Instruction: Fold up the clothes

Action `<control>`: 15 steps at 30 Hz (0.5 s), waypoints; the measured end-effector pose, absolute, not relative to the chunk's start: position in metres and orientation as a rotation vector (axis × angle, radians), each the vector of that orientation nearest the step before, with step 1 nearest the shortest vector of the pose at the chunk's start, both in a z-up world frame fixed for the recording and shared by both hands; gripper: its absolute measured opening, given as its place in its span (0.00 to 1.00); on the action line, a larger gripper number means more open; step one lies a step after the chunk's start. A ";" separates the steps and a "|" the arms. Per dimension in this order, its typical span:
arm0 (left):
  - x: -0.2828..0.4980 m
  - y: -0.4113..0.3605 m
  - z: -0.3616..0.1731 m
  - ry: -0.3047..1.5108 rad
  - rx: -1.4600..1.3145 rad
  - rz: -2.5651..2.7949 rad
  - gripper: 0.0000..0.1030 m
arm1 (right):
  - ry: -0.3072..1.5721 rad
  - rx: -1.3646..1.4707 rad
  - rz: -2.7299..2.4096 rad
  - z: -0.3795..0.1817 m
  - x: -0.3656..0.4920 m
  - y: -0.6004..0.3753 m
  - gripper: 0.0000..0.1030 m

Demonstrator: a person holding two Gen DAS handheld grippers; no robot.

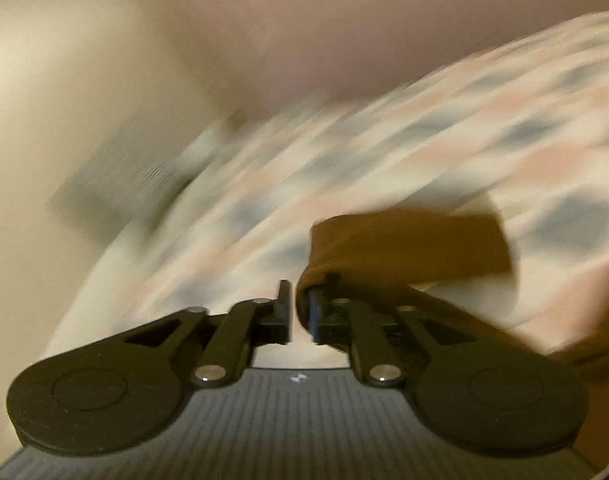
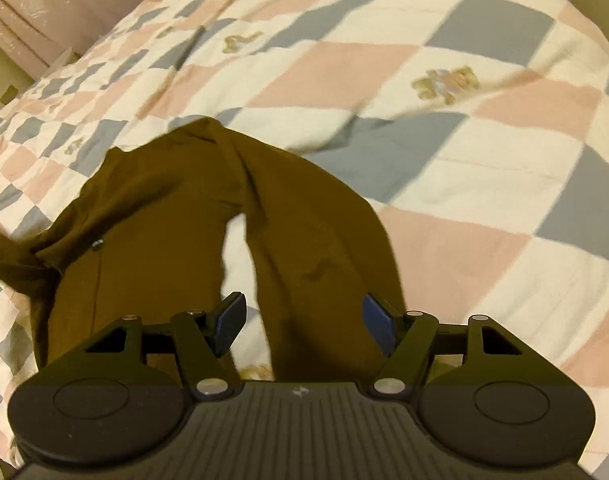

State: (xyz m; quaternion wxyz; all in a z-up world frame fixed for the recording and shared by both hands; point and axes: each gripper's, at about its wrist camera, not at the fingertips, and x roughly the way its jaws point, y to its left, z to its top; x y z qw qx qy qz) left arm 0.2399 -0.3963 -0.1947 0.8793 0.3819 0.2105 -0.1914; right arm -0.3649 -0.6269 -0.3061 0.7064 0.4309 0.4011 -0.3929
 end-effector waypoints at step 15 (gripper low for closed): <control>0.199 -0.492 -0.304 1.143 0.455 -1.035 0.33 | 0.892 0.687 -0.425 -0.308 -0.192 -0.748 0.65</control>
